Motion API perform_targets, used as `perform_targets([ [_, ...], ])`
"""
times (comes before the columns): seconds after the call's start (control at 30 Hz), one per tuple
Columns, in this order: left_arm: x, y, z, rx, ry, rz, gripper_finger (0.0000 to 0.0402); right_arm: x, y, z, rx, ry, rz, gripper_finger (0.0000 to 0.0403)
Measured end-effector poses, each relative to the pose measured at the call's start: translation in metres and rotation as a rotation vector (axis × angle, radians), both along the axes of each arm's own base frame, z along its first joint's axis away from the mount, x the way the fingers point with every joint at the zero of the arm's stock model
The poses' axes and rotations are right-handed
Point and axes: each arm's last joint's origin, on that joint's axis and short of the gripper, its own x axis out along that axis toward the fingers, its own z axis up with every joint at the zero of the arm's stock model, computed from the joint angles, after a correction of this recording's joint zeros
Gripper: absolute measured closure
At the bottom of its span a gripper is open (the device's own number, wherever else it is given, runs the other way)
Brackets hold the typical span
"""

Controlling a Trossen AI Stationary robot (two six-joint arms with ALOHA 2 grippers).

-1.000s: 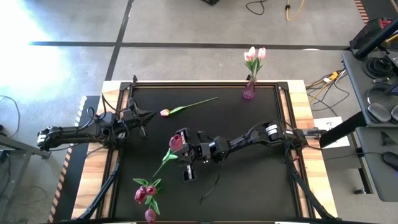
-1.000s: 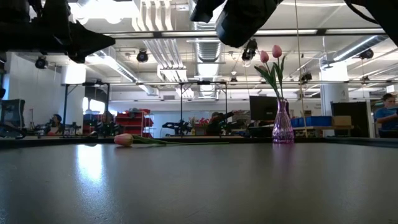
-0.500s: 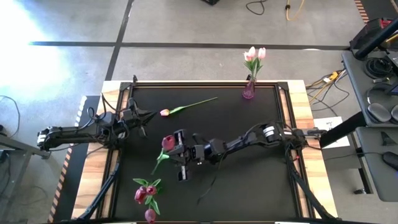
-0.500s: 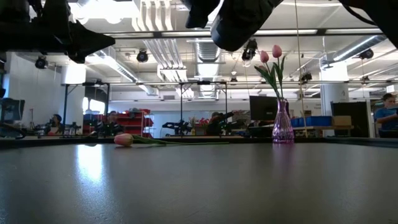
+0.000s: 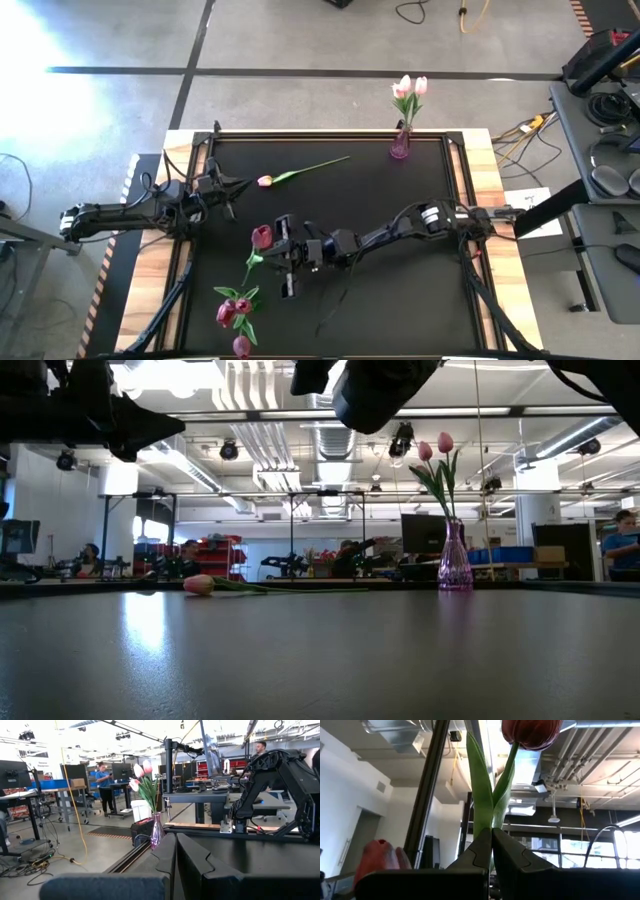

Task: Sort flowers into vase by color
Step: Put the red flower into the green vase

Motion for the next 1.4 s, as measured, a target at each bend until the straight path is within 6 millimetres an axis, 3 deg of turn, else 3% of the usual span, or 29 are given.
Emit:
perform_targets([
  [1.03,0.000,0.000,0.000,-0.007,-0.002,-0.001,0.0402,0.001,0.010,-0.003,0.069,0.050,0.020,0.0394],
  [1.4,0.000,0.000,0.000,-0.008,-0.003,-0.002,0.0402,0.014,0.013,-0.024,-0.016,0.279,-0.002,0.0394],
])
